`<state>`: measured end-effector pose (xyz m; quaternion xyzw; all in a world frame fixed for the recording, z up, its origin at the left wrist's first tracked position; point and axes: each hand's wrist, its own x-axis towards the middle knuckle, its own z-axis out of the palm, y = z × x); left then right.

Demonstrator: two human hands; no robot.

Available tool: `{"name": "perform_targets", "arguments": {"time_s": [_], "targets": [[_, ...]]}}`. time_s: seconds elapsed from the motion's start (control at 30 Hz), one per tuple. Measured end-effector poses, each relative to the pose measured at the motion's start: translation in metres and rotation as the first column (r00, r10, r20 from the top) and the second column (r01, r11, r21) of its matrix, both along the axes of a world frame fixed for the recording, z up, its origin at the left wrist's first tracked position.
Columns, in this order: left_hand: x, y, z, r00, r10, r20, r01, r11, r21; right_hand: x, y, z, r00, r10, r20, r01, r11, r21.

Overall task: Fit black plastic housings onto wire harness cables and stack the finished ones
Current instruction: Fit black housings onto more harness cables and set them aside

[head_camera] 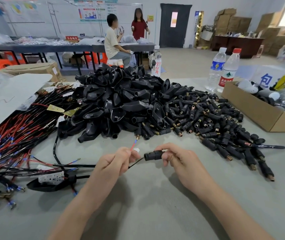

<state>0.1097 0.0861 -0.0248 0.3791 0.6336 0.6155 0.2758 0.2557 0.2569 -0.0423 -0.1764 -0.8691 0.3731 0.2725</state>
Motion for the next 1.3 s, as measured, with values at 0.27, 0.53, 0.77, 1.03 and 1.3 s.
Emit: {"name": "perform_targets", "arguments": {"time_s": [0.27, 0.53, 0.77, 1.03, 1.3], "targets": [[-0.0028, -0.0078, 0.0050, 0.979, -0.196, -0.046, 0.194, 0.980, -0.048, -0.0030, 0.0047, -0.0052, 0.998, -0.014, -0.060, 0.003, 0.984, -0.177], [-0.0055, -0.0064, -0.0019, 0.977, -0.212, -0.018, 0.212, 0.977, -0.026, -0.0046, 0.0067, -0.0084, 0.997, 0.003, -0.073, -0.018, 0.978, -0.206], [-0.0026, -0.0056, 0.0042, 0.981, -0.157, 0.113, 0.156, 0.988, 0.017, -0.0027, 0.0044, -0.0057, 0.987, 0.032, -0.160, -0.072, 0.966, -0.249], [-0.0044, -0.0055, 0.0039, 0.985, -0.151, 0.084, 0.154, 0.988, -0.026, -0.0016, 0.0014, -0.0019, 0.977, 0.036, -0.211, -0.095, 0.956, -0.276], [-0.0071, -0.0010, 0.0058, 0.983, -0.094, 0.154, 0.105, 0.993, -0.061, -0.0014, -0.0002, -0.0012, 0.977, 0.051, -0.207, -0.104, 0.961, -0.255]]}}
